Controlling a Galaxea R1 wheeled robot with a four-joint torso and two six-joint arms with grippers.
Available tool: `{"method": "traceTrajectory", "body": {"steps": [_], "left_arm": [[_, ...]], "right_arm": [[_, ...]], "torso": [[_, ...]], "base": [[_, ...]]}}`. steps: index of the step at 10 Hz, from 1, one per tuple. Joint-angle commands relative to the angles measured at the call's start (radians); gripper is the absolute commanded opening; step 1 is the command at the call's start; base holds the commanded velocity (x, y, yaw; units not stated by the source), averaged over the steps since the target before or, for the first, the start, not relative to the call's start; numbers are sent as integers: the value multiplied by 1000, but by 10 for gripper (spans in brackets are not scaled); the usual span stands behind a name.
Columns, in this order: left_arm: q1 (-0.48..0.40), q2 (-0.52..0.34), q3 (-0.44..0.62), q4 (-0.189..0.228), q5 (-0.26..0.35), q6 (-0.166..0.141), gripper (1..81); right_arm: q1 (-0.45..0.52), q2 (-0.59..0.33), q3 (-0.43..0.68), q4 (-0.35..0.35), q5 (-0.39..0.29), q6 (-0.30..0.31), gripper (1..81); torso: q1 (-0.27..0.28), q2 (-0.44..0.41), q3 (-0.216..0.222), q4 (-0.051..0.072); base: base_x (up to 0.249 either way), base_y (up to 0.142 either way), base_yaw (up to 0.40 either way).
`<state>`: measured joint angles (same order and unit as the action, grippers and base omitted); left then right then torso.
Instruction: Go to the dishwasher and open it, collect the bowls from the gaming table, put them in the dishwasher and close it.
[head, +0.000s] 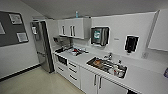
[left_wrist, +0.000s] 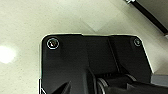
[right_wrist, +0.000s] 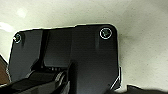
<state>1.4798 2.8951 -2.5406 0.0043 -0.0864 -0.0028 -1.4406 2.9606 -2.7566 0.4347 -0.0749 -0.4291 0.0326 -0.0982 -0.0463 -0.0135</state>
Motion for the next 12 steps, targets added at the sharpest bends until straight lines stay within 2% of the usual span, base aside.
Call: {"method": "traceTrajectory", "body": {"steps": [1,12], "left_arm": [[-55,-9,3,8,45,1,811],[-55,-9,3,6,46,1,811]], "right_arm": [[64,-13,-6,4,-60,-3,811],[64,-18,-7,4,-48,-2,811]], "torso": [[0,0,0,0],[0,0,0,0]], "base": [[0,0,194],[0,0,195]]}}
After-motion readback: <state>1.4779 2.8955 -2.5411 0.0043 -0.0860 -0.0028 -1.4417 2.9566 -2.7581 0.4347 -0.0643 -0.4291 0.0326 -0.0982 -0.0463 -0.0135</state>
